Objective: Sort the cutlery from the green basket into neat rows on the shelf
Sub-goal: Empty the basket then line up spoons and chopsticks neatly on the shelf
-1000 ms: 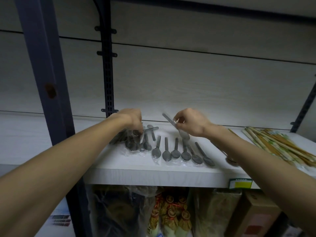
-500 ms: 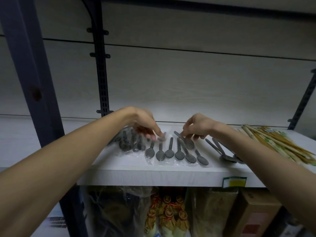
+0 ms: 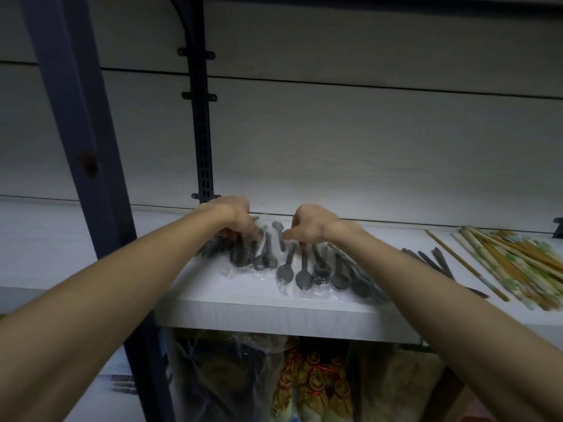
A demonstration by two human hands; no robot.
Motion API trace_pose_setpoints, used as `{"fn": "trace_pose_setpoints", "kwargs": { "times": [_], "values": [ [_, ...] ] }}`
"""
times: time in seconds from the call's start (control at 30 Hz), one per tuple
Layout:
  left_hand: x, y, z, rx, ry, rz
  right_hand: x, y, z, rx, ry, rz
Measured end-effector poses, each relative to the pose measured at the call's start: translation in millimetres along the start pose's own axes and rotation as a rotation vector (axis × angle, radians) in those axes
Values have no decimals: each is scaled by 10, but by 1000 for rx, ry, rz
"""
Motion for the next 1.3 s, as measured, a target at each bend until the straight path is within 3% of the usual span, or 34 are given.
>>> {"fn": "trace_pose_setpoints", "kwargs": {
  "times": [0.37,0.63,0.77,0.83,0.9,1.0,1.17,1.3],
  "values": [
    [187,76,118,-256,-89,156,211,99,138,67,158,-2],
    [239,68,68,-317,-49,57,240,13,-39,671,310,-105],
    [208,-19,-24,-477,-21,69,173,-160,-122,920,241,-233],
    [143,-103,-109,-615,13,123,101,-259,-238,855,124,-328],
    [102,-162,-210,-723,43,157,11,-342,-445,615,-44,-394],
    [70,-156,-375,-806,46,161,-113,-396,-759,342,-202,-378],
    [37,32,-717,-835,26,192,-223,-306,-988,259,-229,-296],
    [44,72,-851,-645,59,228,-226,-268,-902,142,-200,-158]
  ]
}}
Point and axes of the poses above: each hand's wrist, its own x-axis towards the middle knuckle, its own y-axis out of the palm, z = x × y, the point moved 2 cm from there along x, towards the middle knuckle, and after that the axes turned 8 degrees about -z, right-handed, at the moved point
